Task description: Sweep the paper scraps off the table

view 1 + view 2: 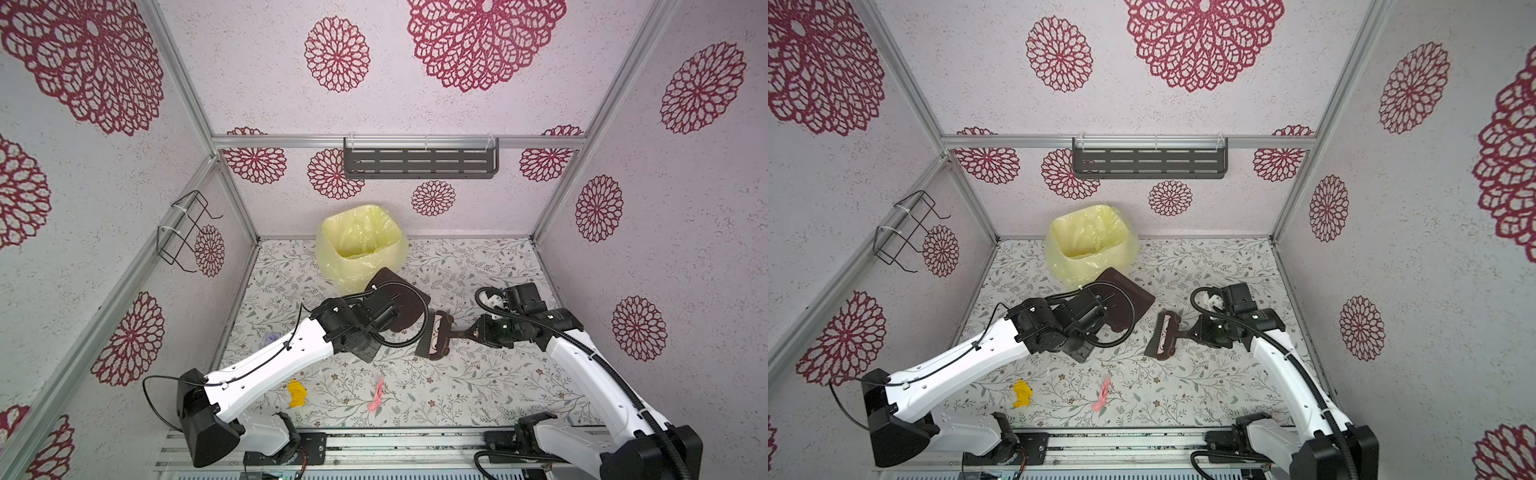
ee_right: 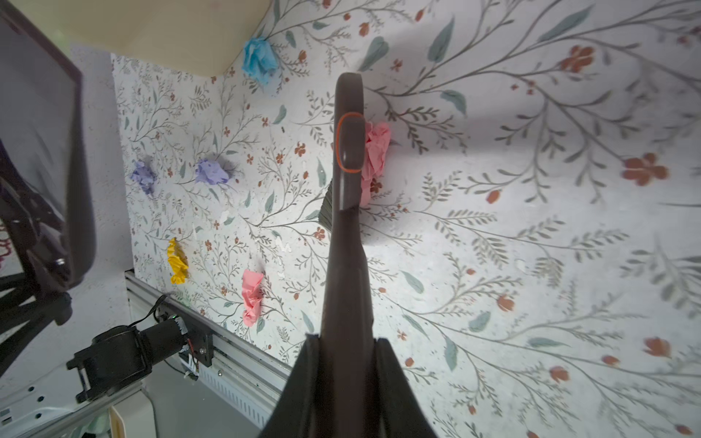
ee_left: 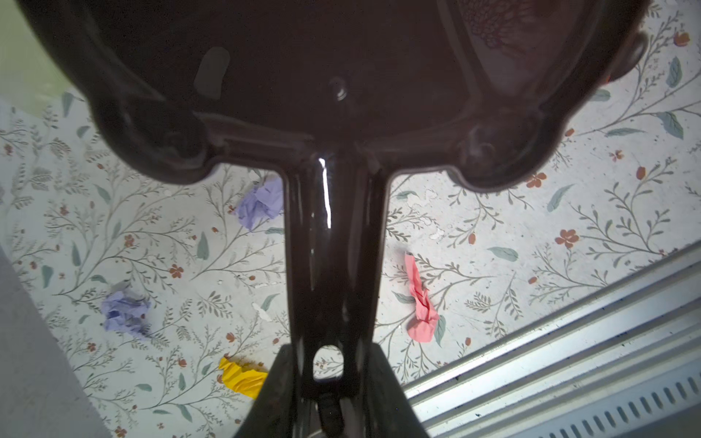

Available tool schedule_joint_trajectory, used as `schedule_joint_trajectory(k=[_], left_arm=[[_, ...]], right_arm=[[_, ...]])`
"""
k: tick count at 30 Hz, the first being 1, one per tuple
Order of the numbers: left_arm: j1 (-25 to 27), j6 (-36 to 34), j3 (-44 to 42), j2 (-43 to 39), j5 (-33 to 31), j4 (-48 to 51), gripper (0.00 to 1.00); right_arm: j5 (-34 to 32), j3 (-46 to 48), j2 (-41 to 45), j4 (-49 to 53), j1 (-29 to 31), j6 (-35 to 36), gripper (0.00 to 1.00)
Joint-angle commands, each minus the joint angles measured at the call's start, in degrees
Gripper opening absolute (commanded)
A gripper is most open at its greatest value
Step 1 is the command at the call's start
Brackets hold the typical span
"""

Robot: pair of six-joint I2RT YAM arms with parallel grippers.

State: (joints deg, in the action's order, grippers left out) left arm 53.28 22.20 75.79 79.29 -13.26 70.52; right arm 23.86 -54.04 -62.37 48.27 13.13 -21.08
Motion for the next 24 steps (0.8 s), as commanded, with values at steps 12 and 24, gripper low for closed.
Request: schedule_joint_trajectory(k=[12,24], left_arm=[[0.86,4.03,-7.48,2.42,13.43,-6.26,0.00],[1.02,-0.69,-5.45,11.65,20.53,-7.95,0.00]], right_arm=[[-14.39,-20.26,0.44,23.73,-2.32,9.32,0.00],[-27.69,-29.29,-6.82,23.83,-2.36,13.49,0.00]])
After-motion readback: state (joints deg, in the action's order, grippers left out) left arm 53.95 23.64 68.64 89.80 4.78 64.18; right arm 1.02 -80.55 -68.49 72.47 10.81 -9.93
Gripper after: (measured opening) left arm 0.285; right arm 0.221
